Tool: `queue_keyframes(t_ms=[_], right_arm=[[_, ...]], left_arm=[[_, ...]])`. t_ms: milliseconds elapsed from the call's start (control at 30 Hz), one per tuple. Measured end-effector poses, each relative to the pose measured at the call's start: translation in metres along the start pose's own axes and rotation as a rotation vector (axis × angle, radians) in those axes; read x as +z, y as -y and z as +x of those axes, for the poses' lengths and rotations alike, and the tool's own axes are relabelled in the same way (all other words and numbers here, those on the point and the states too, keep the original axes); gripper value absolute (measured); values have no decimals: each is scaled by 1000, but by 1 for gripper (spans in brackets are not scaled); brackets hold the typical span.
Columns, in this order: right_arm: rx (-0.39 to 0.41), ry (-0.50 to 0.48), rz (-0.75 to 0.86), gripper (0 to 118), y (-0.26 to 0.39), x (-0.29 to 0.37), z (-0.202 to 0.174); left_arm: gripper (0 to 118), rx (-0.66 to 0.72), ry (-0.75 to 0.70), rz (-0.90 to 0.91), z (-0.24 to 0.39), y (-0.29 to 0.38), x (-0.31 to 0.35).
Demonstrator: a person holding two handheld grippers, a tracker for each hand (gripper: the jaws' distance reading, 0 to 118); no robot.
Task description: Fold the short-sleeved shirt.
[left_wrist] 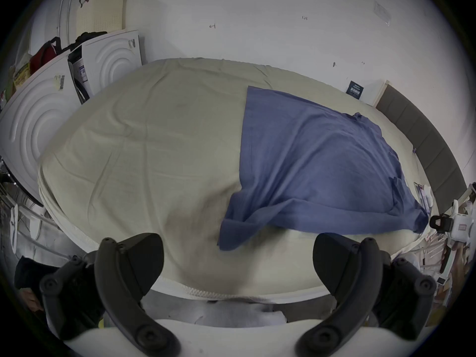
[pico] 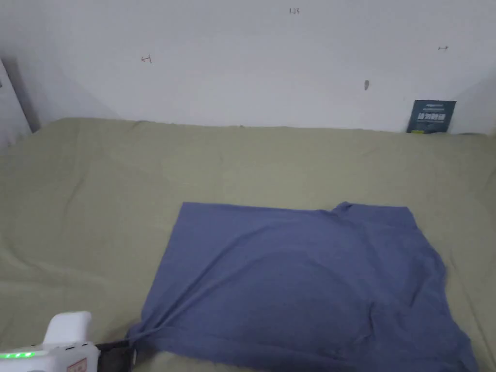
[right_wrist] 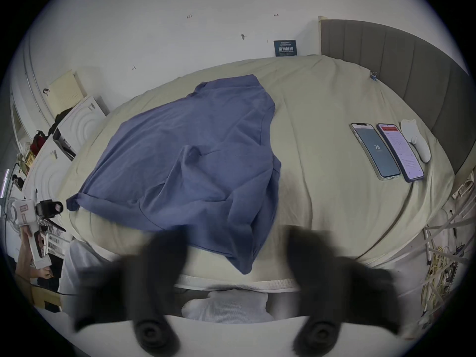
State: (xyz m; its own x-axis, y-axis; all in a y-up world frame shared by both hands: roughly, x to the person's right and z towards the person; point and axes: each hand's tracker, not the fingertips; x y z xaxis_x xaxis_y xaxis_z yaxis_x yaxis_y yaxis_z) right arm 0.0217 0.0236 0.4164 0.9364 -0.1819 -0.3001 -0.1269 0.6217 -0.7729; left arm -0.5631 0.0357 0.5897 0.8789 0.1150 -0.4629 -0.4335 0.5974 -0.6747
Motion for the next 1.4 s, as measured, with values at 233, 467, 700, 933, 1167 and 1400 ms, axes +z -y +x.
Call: queue_keyframes(t_ms=[233, 467, 700, 933, 1167, 1400], right_arm=[[39, 46, 15, 0, 3, 11, -21], [3, 26, 7, 0, -3, 9, -8], [1, 35, -3, 0, -7, 1, -2], [1, 32, 18, 32, -10, -1, 11], [26, 45, -22, 118, -3, -12, 13], [55, 31, -89, 2, 7, -38, 11]], left_arm=[[0, 12, 30, -31, -41, -2, -27], [112, -81, -21, -61, 5, -17, -27], [47, -70, -20, -35, 8, -18, -69], [0, -72, 31, -62, 23, -18, -54], [0, -81, 20, -55, 23, -21, -51], [0, -72, 13, -56, 25, -20, -50]])
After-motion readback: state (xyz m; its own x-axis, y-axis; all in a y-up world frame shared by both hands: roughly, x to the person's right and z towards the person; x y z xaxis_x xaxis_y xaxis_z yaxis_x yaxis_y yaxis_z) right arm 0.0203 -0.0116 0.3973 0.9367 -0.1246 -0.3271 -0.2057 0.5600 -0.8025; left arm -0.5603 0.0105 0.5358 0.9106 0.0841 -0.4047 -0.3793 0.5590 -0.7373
